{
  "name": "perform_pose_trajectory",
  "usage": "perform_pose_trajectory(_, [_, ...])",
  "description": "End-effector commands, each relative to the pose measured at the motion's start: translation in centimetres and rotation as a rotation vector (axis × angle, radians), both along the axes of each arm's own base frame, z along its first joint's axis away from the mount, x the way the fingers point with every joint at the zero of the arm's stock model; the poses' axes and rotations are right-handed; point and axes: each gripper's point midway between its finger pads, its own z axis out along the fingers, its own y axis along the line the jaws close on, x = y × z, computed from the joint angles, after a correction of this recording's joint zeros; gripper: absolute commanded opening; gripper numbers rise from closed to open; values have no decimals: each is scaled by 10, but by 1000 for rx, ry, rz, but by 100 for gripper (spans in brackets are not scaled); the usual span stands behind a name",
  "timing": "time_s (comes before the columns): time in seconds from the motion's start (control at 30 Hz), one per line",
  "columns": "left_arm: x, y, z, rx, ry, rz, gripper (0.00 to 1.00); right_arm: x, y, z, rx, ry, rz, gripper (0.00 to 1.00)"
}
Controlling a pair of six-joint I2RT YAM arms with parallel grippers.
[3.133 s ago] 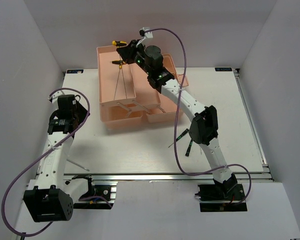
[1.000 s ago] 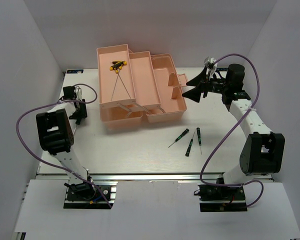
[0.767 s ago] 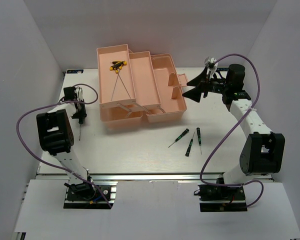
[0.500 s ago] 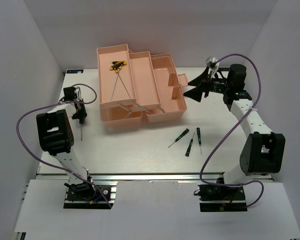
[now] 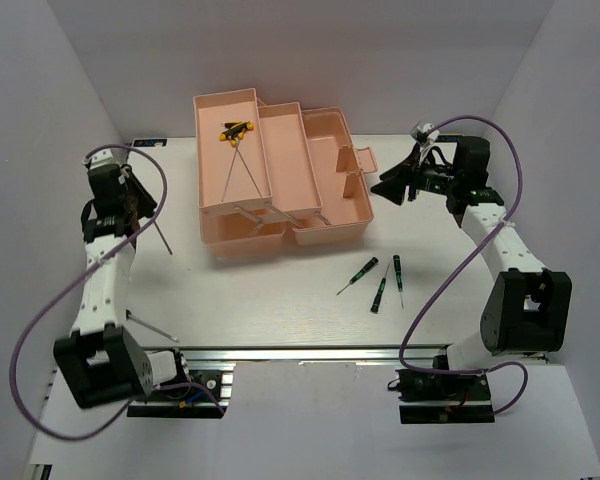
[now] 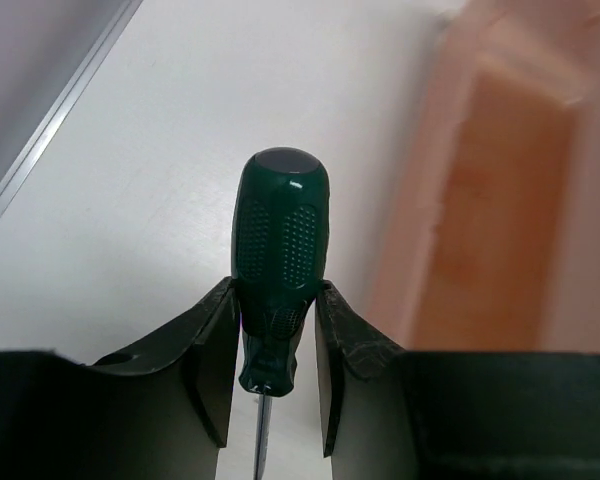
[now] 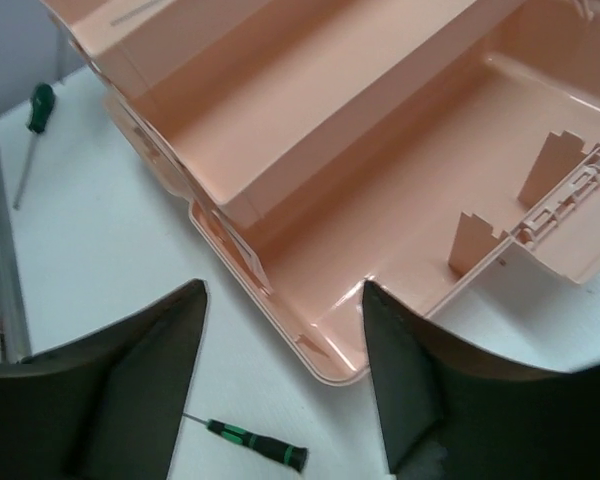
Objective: Sort the tools into containers
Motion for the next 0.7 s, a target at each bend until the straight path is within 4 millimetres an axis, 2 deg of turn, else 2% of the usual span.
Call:
perform_pose_trajectory(0.0, [-13, -27, 46, -83, -160, -69, 0, -4, -4, 1, -25, -27, -11, 60])
perform_pose_trajectory(0.03, [-20, -31, 64, -83, -202, -89, 0, -5, -3, -1, -22, -21, 0, 38])
perform_pose_trajectory(0.07, [-25, -37, 72, -92, -212, -112, 0, -4, -2, -4, -19, -10, 2, 28])
perform_pose_trajectory(0.13, [-32, -53, 103, -108, -295, -190, 0, -3, -2, -3, -12, 0, 7, 17])
perform_pose_trajectory(0.23, [-37, -84, 150, -179, -418, -327, 0, 0, -2, -2, -7, 0, -1, 22])
perform_pose_trajectory(0.3, [-37, -113, 185, -257, -517, -427, 0, 2, -3, -3, -10, -3, -12, 27])
perform_pose_trajectory(0.33, [-36, -124, 196, -280, -548, -456, 0, 2, -3, -3, -11, -5, -16, 30])
perform_pose_trajectory(0.37, [-29, -157, 204, -330, -566, -535, 0, 2, -3, -3, -13, -6, -19, 33])
perform_pose_trajectory(0.4, [-26, -180, 209, -354, -578, -585, 0, 2, -3, -4, -14, -3, -20, 34])
perform_pose_trajectory(0.43, [-17, -220, 214, -392, -578, -667, 0, 2, -4, -4, -16, -2, -24, 37])
perform_pose_trajectory(0.5, [-6, -255, 219, -423, -573, -717, 0, -1, -4, -5, -19, 0, -26, 39])
perform_pose_trajectory(0.53, [-8, -282, 241, -454, -626, -778, 0, -3, -4, -3, -22, -10, -25, 39])
perform_pose_trajectory(0.57, [12, -298, 227, -467, -590, -780, 0, -4, -5, -2, -27, -15, -28, 40])
perform_pose_trajectory(0.6, [20, -308, 226, -474, -589, -781, 0, -6, -7, -6, -38, -13, -35, 40])
perform_pose_trajectory(0.63, [23, -324, 241, -488, -612, -805, 0, -10, -7, -4, -43, -24, -38, 40])
perform_pose_trajectory(0.67, [52, -332, 214, -479, -548, -753, 0, -11, -8, -6, -49, -27, -42, 40])
